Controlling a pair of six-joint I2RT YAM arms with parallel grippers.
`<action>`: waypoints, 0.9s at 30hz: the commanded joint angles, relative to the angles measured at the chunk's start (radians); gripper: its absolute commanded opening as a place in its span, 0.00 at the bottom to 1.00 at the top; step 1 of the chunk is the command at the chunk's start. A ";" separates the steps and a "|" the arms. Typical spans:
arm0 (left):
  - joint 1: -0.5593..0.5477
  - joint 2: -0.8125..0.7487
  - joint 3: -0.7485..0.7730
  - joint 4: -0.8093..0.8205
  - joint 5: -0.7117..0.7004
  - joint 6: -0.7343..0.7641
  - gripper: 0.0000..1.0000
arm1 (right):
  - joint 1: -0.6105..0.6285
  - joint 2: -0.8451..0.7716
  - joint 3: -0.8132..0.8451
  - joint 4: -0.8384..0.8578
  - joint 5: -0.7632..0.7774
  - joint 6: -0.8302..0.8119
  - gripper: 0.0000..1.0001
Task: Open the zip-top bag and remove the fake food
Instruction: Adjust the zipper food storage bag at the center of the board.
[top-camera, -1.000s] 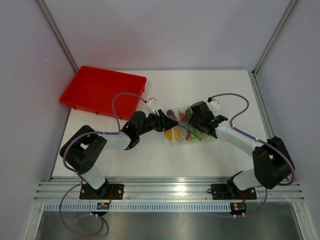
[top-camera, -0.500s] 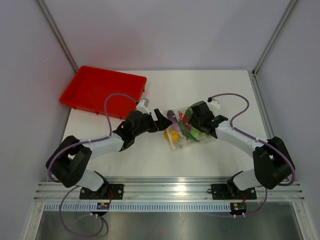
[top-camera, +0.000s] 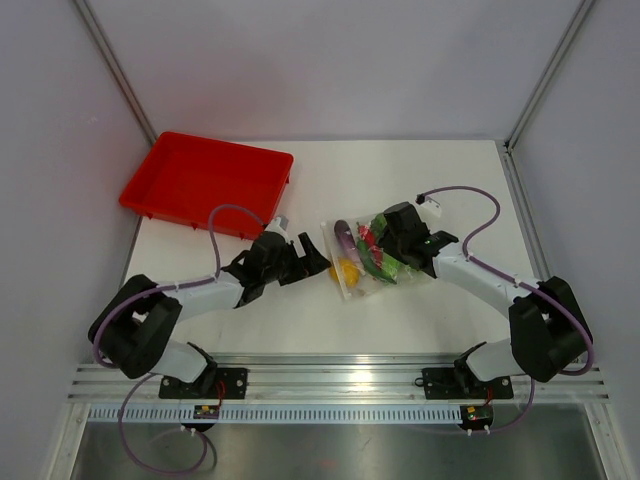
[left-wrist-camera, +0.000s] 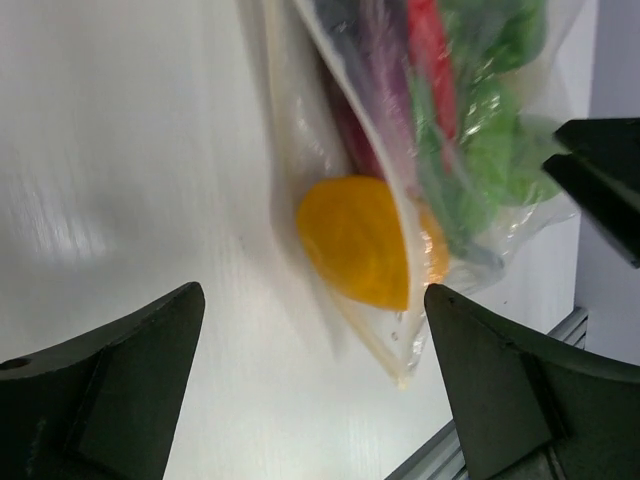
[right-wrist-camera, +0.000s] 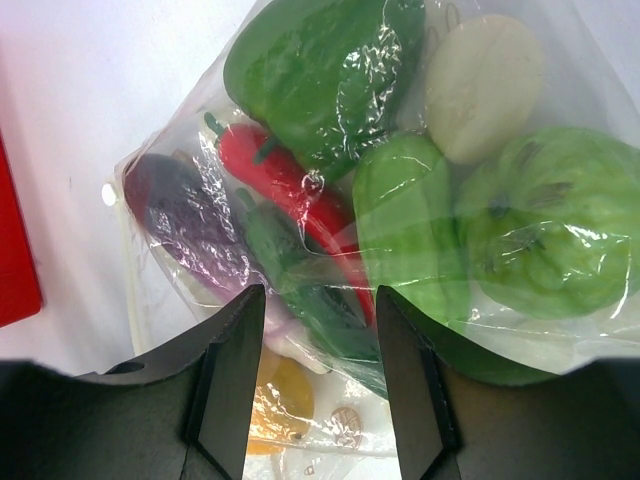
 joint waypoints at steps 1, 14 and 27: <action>0.006 0.073 0.022 0.020 0.090 -0.018 0.94 | -0.005 -0.030 -0.001 0.025 -0.004 -0.035 0.56; 0.006 0.087 0.048 -0.072 0.072 0.069 0.92 | 0.006 -0.063 -0.030 0.123 -0.182 -0.149 0.64; 0.013 0.126 0.114 -0.068 0.104 0.134 0.92 | 0.067 -0.028 0.072 0.020 -0.277 -0.203 0.70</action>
